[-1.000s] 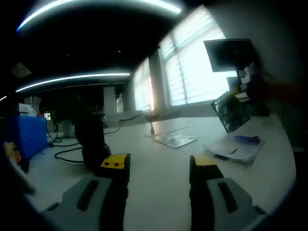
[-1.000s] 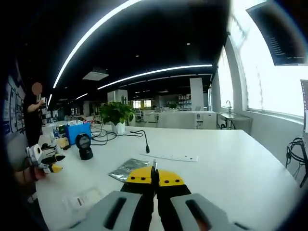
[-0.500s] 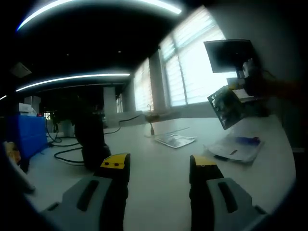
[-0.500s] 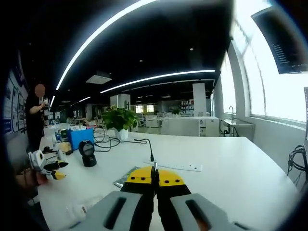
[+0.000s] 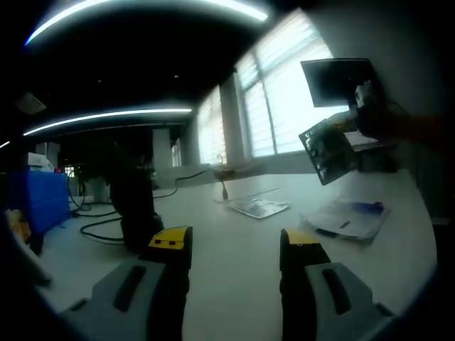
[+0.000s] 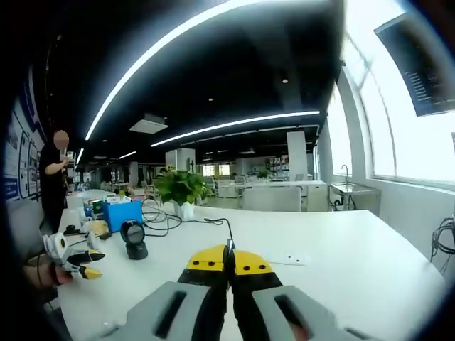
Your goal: Clip sheet goods on table flip sheet goods clip sheet goods scan sheet goods put sheet goods back to table
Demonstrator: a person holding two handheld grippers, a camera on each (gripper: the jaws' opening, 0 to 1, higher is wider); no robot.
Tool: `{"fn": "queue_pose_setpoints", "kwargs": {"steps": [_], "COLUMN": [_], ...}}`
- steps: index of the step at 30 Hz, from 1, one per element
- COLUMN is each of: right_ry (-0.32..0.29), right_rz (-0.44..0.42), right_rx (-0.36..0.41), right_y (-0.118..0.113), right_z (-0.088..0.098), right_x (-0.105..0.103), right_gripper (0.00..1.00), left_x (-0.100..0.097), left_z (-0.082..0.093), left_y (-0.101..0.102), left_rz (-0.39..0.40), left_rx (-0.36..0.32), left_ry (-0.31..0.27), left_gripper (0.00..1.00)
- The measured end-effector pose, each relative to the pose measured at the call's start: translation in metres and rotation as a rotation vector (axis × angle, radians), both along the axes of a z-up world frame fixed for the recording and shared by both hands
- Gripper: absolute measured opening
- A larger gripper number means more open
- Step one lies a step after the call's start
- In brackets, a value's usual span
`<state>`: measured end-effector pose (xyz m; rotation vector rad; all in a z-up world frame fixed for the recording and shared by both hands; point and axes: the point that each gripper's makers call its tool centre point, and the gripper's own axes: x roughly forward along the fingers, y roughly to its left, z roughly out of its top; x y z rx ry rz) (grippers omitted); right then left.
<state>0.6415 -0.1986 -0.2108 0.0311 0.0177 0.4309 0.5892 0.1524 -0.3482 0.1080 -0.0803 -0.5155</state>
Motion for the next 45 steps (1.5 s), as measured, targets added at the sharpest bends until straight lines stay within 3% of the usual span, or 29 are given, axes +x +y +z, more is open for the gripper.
{"fn": "queue_pose_setpoints", "kwargs": {"steps": [11,14,20,32,45], "right_ry": [-0.035,-0.084,-0.116,-0.054,-0.046], "right_rz": [0.019,0.023,0.02,-0.009,-0.026], "right_rx": [0.048,0.079,0.057,0.167,0.276], "right_y": [0.029,0.036,0.05,0.068,0.079], "right_z": [0.008,0.015,0.017,0.004,0.002], "right_x": [0.011,0.013,0.02,0.046,0.065], "right_gripper": [0.0,0.0,0.0,0.0,0.0], "left_x": [0.0,0.0,-0.001,0.0,0.0], "left_z": [0.0,0.0,0.0,-0.001,-0.001], "left_y": [0.0,0.0,0.0,-0.001,-0.001], "left_rz": [-0.001,-0.001,-0.004,-0.007,-0.008], "left_rx": [0.001,0.001,0.0,0.001,0.0], "left_ry": [0.0,0.001,0.0,0.001,0.003], "left_gripper": [0.42,0.42,0.42,0.42,0.42]}}
